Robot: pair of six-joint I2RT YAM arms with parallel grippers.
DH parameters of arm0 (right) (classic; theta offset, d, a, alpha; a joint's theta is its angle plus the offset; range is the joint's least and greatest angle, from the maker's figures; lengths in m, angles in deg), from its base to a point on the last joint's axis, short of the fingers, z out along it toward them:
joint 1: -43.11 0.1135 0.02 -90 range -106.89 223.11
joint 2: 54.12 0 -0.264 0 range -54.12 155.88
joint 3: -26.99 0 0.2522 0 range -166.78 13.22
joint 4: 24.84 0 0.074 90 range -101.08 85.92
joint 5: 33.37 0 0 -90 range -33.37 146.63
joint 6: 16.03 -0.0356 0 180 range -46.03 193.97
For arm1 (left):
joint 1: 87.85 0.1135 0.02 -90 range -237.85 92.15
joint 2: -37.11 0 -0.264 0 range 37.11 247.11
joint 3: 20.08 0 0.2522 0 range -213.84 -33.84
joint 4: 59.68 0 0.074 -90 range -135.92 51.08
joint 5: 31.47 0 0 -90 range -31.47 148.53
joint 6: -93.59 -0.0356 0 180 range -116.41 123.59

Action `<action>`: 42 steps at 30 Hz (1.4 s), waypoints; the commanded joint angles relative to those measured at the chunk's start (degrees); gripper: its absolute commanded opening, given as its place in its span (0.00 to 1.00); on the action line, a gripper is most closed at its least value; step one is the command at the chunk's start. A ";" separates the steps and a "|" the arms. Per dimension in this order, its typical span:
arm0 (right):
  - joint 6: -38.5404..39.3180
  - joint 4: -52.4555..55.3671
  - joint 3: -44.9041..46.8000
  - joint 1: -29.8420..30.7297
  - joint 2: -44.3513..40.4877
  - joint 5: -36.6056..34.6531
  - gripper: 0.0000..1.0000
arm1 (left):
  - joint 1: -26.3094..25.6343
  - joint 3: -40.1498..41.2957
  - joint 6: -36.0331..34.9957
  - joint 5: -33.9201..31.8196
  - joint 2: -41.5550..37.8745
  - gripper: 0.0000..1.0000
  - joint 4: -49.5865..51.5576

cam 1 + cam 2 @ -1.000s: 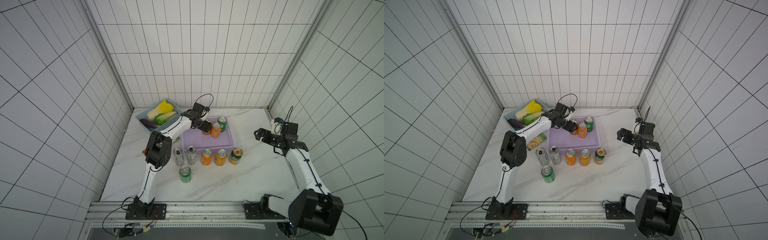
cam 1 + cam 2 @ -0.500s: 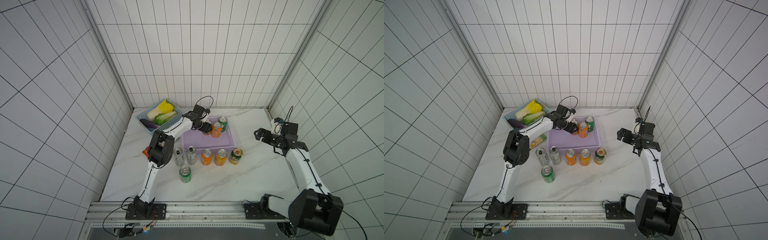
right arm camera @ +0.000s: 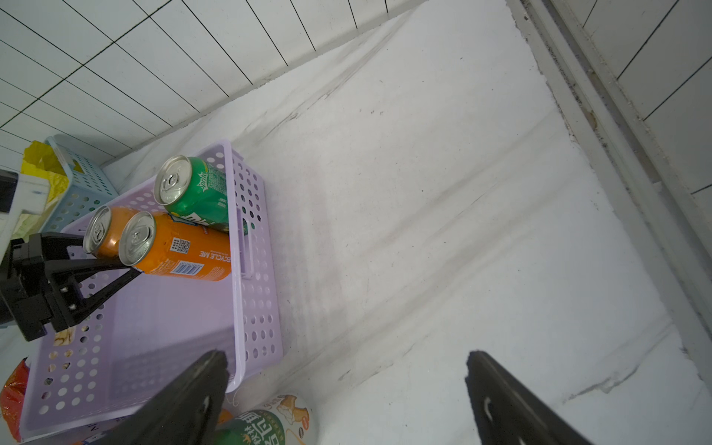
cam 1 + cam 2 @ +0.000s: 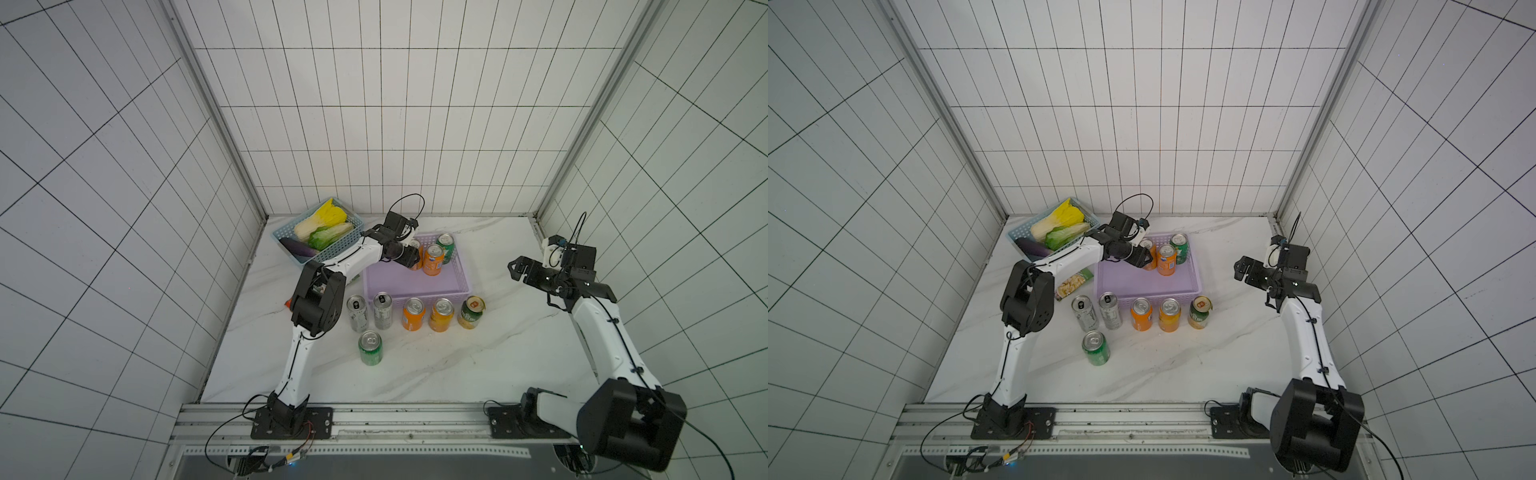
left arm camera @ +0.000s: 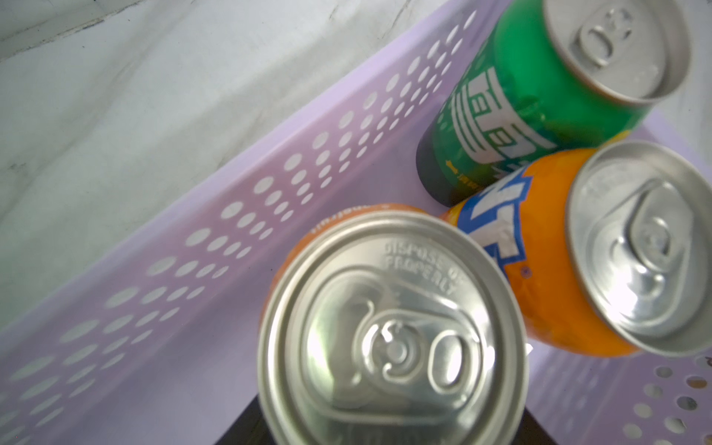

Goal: Take out the drinks from the basket
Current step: Pick up the drink from the basket.

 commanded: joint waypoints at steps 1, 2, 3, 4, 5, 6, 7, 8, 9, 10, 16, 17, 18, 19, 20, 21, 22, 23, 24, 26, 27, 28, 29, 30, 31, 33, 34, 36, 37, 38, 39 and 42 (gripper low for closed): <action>-0.46 -0.85 1.92 -0.97 -0.48 0.90 1.00 | -0.50 2.42 0.33 -0.05 -4.58 0.63 -5.36; -0.48 -0.88 1.92 -0.97 -0.48 0.93 0.99 | -0.52 2.63 0.32 -0.21 -4.65 0.64 -5.51; -0.43 -0.89 1.92 -0.97 -0.55 0.86 1.00 | -0.52 2.62 0.43 -0.39 -4.78 0.65 -5.40; -0.43 -0.88 1.92 -0.97 -0.57 0.92 0.99 | -0.58 2.61 0.69 -0.57 -4.95 0.66 -5.20; -0.43 -0.89 1.92 -0.97 -0.57 0.91 0.99 | -0.58 2.58 1.11 -0.67 -5.21 0.69 -5.20; -0.49 -0.98 1.92 -0.97 -0.50 0.98 1.00 | -0.62 2.63 1.84 -0.67 -5.63 0.71 -5.20; -0.52 -1.03 1.96 -1.03 -0.48 0.99 1.00 | -0.66 2.62 2.41 -0.67 -5.85 0.73 -5.24; -0.61 -1.04 1.85 -0.98 -0.40 1.22 0.99 | -0.75 2.58 3.16 -0.67 -6.11 0.74 -5.57; -0.59 -1.07 1.84 -1.13 -0.40 1.38 1.00 | -0.92 2.62 3.64 -0.95 -6.19 0.75 -6.06; -0.59 -1.04 1.84 -1.11 -0.48 1.51 0.99 | -1.15 2.68 3.92 -1.52 -6.04 0.75 -6.55; -0.73 -1.14 2.00 -1.36 -1.16 1.56 0.99 | -1.66 0.90 3.89 -3.81 -3.19 0.76 -7.57; -0.78 -1.15 2.02 -1.40 -1.18 1.60 0.99 | -1.63 0.11 3.70 -3.82 -2.59 0.76 -7.15; -0.77 -1.11 2.01 -1.45 -1.27 1.63 1.00 | -1.68 -0.49 3.59 -3.81 -2.11 0.76 -6.78; -0.77 -1.09 2.01 -1.48 -1.27 1.59 1.00 | -1.64 -0.95 3.50 -3.75 -1.81 0.76 -6.69; -0.78 -1.15 2.02 -1.48 -1.26 1.57 0.99 | -1.73 -1.35 3.46 -3.58 -1.54 0.76 -6.69; -0.77 -1.14 2.05 -1.58 -1.19 1.55 0.99 | -1.73 -1.80 3.33 -3.50 -1.30 0.76 -6.60; -0.85 -1.11 2.02 -1.63 -1.19 1.60 1.00 | -1.78 -2.13 3.32 -3.53 -1.02 0.76 -6.58; -0.82 -1.13 2.01 -1.64 -1.18 1.59 0.99 | -1.72 -2.60 3.23 -3.54 -0.63 0.76 -6.54; -0.77 -1.11 2.05 -1.68 -1.23 1.61 1.00 | -1.77 -3.12 3.14 -3.56 -0.19 0.76 -6.46; -0.81 -1.15 2.01 -1.76 -1.27 1.59 1.00 | -1.74 -3.78 3.06 -3.83 0.71 0.76 -6.34; -0.79 -1.15 2.05 -1.75 -1.34 1.55 1.00 | -1.71 -4.11 2.98 -3.87 1.20 0.76 -6.18; -0.77 -1.14 2.01 -1.81 -1.28 1.59 0.99 | -1.72 -4.47 2.97 -4.04 1.65 0.76 -5.92; -0.84 -1.15 2.03 -1.85 -1.27 1.58 0.99 | -1.87 -4.74 2.97 -4.26 2.09 0.76 -5.85; -0.77 -1.11 2.02 -1.88 -1.20 1.67 1.00 | -1.86 -5.01 2.97 -4.38 2.45 0.75 -5.82; -0.82 -1.09 2.01 -1.93 -1.19 1.72 0.99 | -1.88 -5.19 3.06 -4.60 2.74 0.75 -5.80; -0.80 -1.10 2.02 -1.94 -1.18 1.73 1.00 | -1.97 -5.53 3.12 -4.87 3.35 0.75 -5.76; -0.83 -1.15 2.01 -1.97 -1.18 1.73 0.99 | -1.98 -5.62 3.06 -5.18 3.60 0.75 -5.71; -0.85 -1.20 2.07 -2.02 -1.19 1.87 0.99 | -2.07 -5.82 2.79 -5.83 4.09 0.75 -5.31; -0.90 -1.24 2.07 -2.03 -1.18 1.89 0.99 | -2.09 -5.76 2.92 -6.38 4.20 0.75 -5.22; -0.86 -1.21 2.12 -2.03 -1.18 1.89 0.99 | -2.09 -5.58 3.05 -6.61 4.05 0.75 -5.23; -0.91 -1.31 2.10 -2.03 -1.18 1.85 1.00 | -2.08 -5.34 3.13 -6.77 3.95 0.74 -5.24; -0.86 -1.40 2.23 -2.05 -1.18 1.96 1.00 | -1.87 -4.44 3.78 -6.85 3.14 0.70 -5.43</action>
